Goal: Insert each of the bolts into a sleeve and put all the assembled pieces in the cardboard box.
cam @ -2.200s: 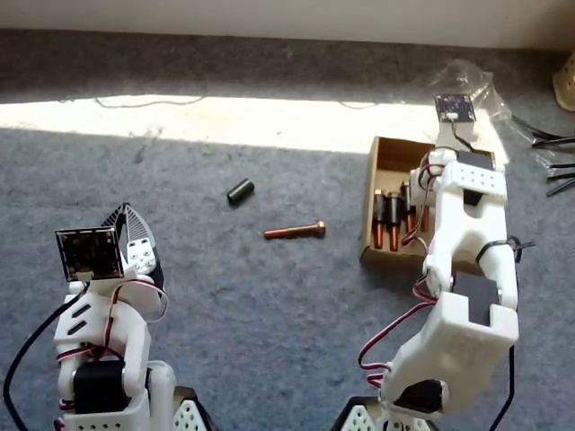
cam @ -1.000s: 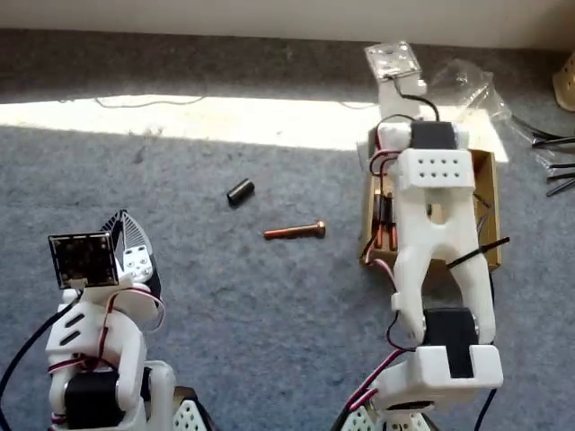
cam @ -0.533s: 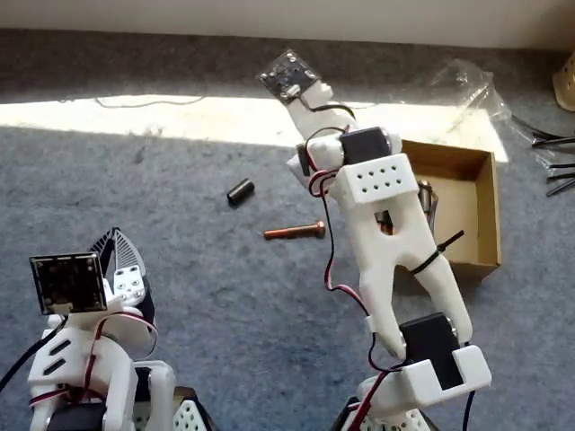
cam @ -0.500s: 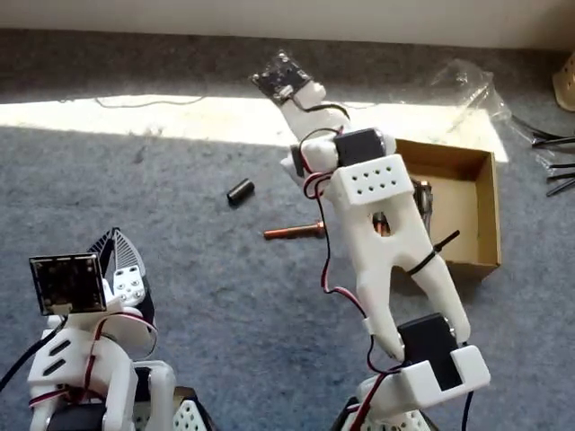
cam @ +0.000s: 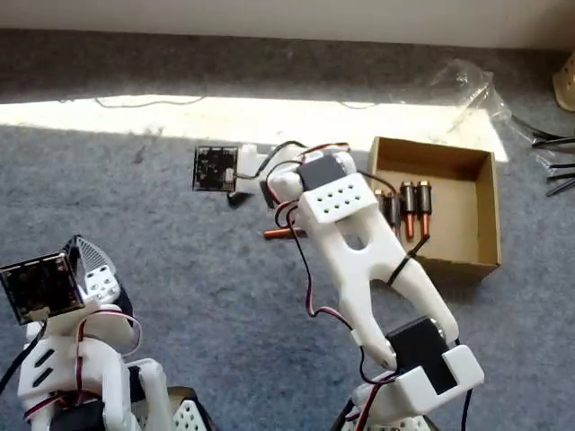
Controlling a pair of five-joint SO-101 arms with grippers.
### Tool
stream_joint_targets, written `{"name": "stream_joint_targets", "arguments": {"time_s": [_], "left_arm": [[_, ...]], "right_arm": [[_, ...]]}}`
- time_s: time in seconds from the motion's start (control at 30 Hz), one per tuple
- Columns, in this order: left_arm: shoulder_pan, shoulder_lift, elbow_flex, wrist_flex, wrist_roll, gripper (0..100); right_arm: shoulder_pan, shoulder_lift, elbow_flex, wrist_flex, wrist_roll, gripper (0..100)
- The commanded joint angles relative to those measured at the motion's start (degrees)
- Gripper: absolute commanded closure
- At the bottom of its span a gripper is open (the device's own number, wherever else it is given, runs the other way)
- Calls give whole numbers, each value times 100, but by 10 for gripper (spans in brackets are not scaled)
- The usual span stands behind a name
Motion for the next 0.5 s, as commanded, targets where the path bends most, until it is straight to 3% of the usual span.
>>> {"name": "stream_joint_targets", "arguments": {"time_s": [0.0, 0.27, 0.47], "left_arm": [[-356, 13, -119, -18, -18, 995], [-374, 13, -75, -18, -18, 995], [-374, 13, -66, -18, -18, 995]], "right_arm": [[-259, -303, 321, -813, 141, 865], [-470, -303, 1420, -2738, 0, 961], [-444, -295, 1710, -3653, -2673, 975]]}}
